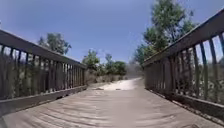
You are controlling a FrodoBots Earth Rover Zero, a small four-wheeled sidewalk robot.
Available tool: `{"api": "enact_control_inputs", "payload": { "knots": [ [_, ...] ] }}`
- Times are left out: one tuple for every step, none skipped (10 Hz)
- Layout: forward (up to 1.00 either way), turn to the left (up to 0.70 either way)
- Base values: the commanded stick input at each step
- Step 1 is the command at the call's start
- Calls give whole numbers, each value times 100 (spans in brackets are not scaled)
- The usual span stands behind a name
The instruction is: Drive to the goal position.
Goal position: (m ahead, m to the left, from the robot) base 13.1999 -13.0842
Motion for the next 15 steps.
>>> {"api": "enact_control_inputs", "payload": {
  "knots": [
    [30, 0],
    [30, 0],
    [30, 0],
    [30, 0],
    [30, 0],
    [30, 0],
    [30, 0],
    [30, 0],
    [30, 0],
    [30, 0],
    [30, 0],
    [30, 0],
    [30, 0],
    [30, 0],
    [30, 0]
  ]
}}
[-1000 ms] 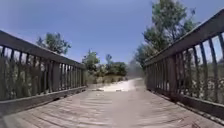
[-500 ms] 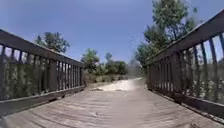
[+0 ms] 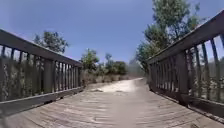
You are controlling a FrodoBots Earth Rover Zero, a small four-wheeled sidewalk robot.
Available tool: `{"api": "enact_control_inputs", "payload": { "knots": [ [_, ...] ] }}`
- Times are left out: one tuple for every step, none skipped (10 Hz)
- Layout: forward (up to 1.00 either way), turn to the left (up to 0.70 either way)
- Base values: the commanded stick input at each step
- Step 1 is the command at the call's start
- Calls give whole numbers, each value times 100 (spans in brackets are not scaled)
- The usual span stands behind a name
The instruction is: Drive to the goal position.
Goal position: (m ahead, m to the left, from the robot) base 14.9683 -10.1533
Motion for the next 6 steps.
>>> {"api": "enact_control_inputs", "payload": {
  "knots": [
    [30, 0],
    [30, 0],
    [30, 0],
    [30, 0],
    [30, 0],
    [30, 0]
  ]
}}
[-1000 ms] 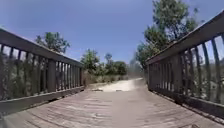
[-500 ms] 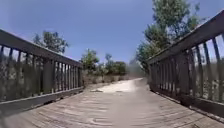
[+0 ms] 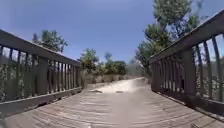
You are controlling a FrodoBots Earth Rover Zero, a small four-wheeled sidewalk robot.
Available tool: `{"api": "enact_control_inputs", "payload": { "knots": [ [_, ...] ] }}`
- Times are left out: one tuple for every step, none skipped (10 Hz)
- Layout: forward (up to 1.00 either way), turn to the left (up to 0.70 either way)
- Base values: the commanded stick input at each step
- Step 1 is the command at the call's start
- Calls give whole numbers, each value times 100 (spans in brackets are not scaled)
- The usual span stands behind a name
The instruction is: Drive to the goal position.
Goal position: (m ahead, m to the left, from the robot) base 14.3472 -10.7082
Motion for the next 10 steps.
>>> {"api": "enact_control_inputs", "payload": {
  "knots": [
    [30, 0],
    [30, 0],
    [30, 0],
    [30, 0],
    [30, 0],
    [30, 0],
    [30, 0],
    [30, 0],
    [30, 0],
    [30, 0]
  ]
}}
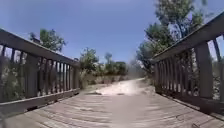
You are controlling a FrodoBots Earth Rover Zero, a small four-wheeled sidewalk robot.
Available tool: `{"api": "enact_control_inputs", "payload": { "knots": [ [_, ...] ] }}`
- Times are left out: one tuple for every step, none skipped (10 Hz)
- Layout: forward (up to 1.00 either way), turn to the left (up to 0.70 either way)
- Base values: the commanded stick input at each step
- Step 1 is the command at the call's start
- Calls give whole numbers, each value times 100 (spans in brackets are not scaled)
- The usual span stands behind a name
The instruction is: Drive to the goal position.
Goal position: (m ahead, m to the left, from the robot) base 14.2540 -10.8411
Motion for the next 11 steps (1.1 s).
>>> {"api": "enact_control_inputs", "payload": {
  "knots": [
    [30, 0],
    [30, 0],
    [30, 0],
    [30, 0],
    [30, 0],
    [30, 0],
    [30, 0],
    [30, 0],
    [30, 0],
    [30, 0],
    [30, 0]
  ]
}}
